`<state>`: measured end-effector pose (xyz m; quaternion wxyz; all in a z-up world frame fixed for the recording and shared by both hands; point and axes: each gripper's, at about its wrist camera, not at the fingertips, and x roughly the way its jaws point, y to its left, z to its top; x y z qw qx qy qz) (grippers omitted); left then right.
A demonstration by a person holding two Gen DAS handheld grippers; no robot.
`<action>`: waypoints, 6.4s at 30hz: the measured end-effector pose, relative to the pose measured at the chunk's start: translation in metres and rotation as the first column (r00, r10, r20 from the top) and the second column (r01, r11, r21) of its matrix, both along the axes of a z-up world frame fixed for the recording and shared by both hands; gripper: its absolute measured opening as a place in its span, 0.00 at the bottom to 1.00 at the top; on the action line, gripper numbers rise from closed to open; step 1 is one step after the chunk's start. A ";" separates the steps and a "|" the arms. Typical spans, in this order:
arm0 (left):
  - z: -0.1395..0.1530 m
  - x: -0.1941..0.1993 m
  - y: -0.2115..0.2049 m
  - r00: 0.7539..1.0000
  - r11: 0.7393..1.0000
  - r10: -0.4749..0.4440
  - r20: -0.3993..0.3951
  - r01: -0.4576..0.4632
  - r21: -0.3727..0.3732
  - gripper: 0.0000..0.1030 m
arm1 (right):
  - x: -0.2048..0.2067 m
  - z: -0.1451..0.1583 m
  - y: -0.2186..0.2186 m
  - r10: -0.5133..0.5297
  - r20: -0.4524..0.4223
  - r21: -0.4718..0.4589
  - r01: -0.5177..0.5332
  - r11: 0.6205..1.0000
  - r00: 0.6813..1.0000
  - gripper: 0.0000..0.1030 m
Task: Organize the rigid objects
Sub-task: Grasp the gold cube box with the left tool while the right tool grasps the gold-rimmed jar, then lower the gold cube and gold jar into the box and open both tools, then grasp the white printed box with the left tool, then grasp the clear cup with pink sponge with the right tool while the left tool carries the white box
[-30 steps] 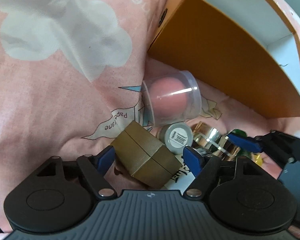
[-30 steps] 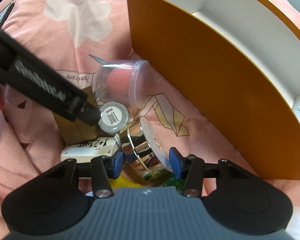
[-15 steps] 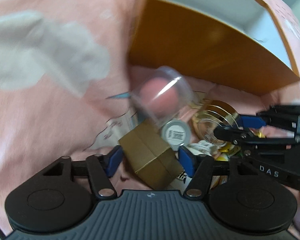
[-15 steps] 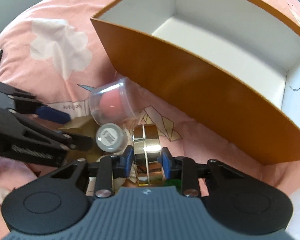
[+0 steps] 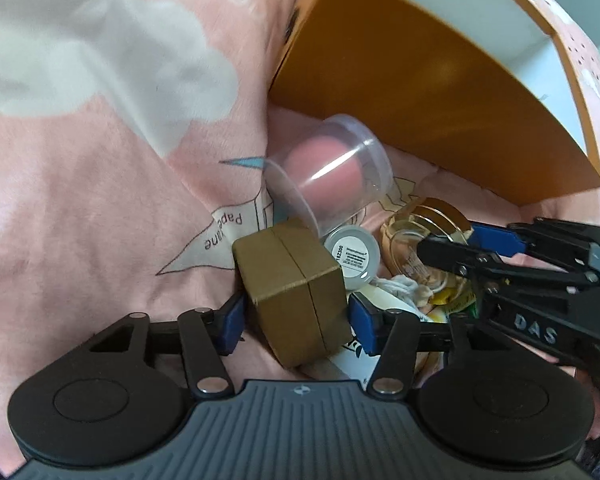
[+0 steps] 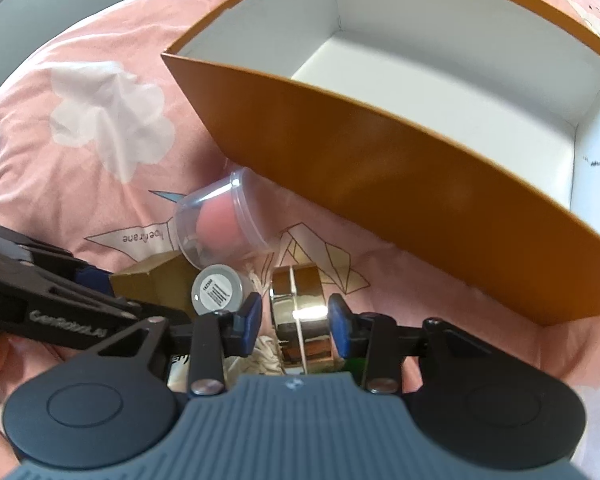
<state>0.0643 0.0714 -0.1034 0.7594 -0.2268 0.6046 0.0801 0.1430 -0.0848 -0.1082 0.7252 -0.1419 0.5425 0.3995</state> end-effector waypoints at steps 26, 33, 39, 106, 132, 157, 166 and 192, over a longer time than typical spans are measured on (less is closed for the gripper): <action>0.155 0.049 -0.012 0.829 0.932 -0.330 0.452 0.209 0.296 0.56 | 0.026 0.138 -0.040 -0.239 0.131 0.337 0.183 0.924 0.962 0.28; 0.113 0.117 -0.010 0.897 0.964 -0.252 0.363 0.197 0.181 0.56 | 0.080 0.123 -0.038 -0.357 0.107 0.329 0.306 0.893 0.928 0.28; 0.069 0.141 -0.021 0.930 0.947 -0.293 0.222 0.251 0.199 0.56 | 0.102 0.076 -0.039 -0.406 0.028 0.265 0.385 0.884 0.913 0.28; 0.074 0.087 0.059 0.936 0.997 0.039 0.349 -0.062 0.055 0.21 | 0.122 0.008 0.034 -0.368 -0.133 0.041 0.376 0.926 0.920 0.37; 0.122 0.031 0.021 0.848 0.968 -0.188 0.495 0.075 0.240 0.23 | 0.061 0.089 -0.009 -0.358 0.083 0.229 0.332 0.915 0.930 0.60; 0.026 -0.026 -0.084 0.745 0.744 -0.658 0.107 0.622 0.246 0.53 | -0.018 0.030 -0.060 -0.409 -0.255 0.071 0.439 0.896 0.876 0.60; 0.003 -0.021 -0.111 0.679 0.648 -0.734 0.032 0.685 0.333 0.55 | -0.019 0.025 -0.054 -0.389 -0.273 0.063 0.420 0.905 0.880 0.60; 0.055 -0.043 -0.056 0.883 0.899 -0.402 0.241 0.331 0.288 0.30 | -0.009 0.026 -0.049 -0.418 -0.288 0.103 0.461 0.881 0.862 0.68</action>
